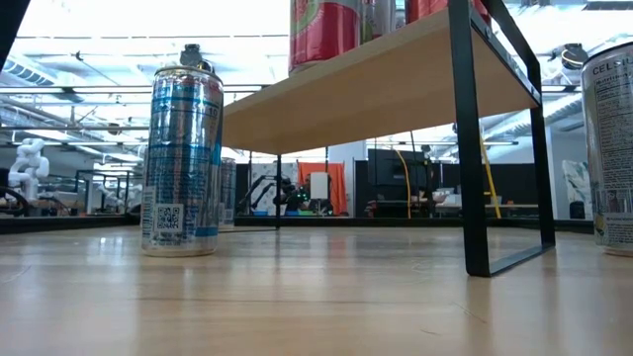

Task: Place canned beverage on shelf
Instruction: Put the top red soda can on the shelf aligned with the other red soda can

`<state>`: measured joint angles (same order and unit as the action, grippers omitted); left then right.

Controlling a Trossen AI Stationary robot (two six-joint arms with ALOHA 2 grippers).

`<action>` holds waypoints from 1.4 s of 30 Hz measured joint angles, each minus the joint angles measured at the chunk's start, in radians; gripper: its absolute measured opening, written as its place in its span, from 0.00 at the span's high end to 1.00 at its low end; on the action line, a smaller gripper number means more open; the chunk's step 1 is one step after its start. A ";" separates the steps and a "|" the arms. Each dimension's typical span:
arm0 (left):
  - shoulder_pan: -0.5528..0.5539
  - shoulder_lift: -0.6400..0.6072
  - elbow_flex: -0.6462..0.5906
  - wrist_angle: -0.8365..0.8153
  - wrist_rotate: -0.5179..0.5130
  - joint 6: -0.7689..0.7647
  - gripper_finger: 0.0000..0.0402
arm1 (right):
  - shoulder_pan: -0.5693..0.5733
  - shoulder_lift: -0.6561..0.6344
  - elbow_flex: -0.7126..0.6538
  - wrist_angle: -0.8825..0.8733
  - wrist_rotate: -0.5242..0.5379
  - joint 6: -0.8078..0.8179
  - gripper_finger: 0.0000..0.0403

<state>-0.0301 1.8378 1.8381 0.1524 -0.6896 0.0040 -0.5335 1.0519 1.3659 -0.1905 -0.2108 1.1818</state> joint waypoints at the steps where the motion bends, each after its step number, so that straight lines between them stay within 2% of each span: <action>1: -0.003 0.000 0.000 0.001 -0.002 -0.007 0.28 | 0.000 0.000 0.000 0.000 -0.003 0.001 0.33; 7: -0.019 0.000 0.000 0.018 -0.011 -0.054 0.28 | -0.002 -0.002 0.000 0.016 -0.066 -0.015 0.27; 15: -0.057 0.000 0.000 0.188 0.004 -0.103 0.28 | -0.001 -0.026 0.000 0.155 -0.198 -0.120 0.12; 19: -0.065 -0.001 0.001 0.241 0.016 -0.195 0.28 | -0.002 -0.025 0.000 0.242 -0.276 -0.168 0.08; 25: -0.079 -0.002 0.001 0.331 0.053 -0.294 0.29 | -0.002 -0.026 0.000 0.309 -0.361 -0.280 0.06; 30: -0.083 -0.002 0.001 0.373 0.081 -0.356 0.29 | -0.001 -0.026 0.000 0.352 -0.378 -0.367 0.06; 34: -0.083 -0.002 0.001 0.374 0.143 -0.446 0.29 | -0.001 -0.027 0.000 0.370 -0.381 -0.417 0.06; 42: -0.083 0.000 0.001 0.387 0.228 -0.574 0.29 | -0.001 -0.026 0.000 0.447 -0.475 -0.465 0.06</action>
<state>-0.1135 1.8374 1.8393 0.5395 -0.4611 -0.5700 -0.5346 1.0256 1.3659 0.2563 -0.6858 0.7167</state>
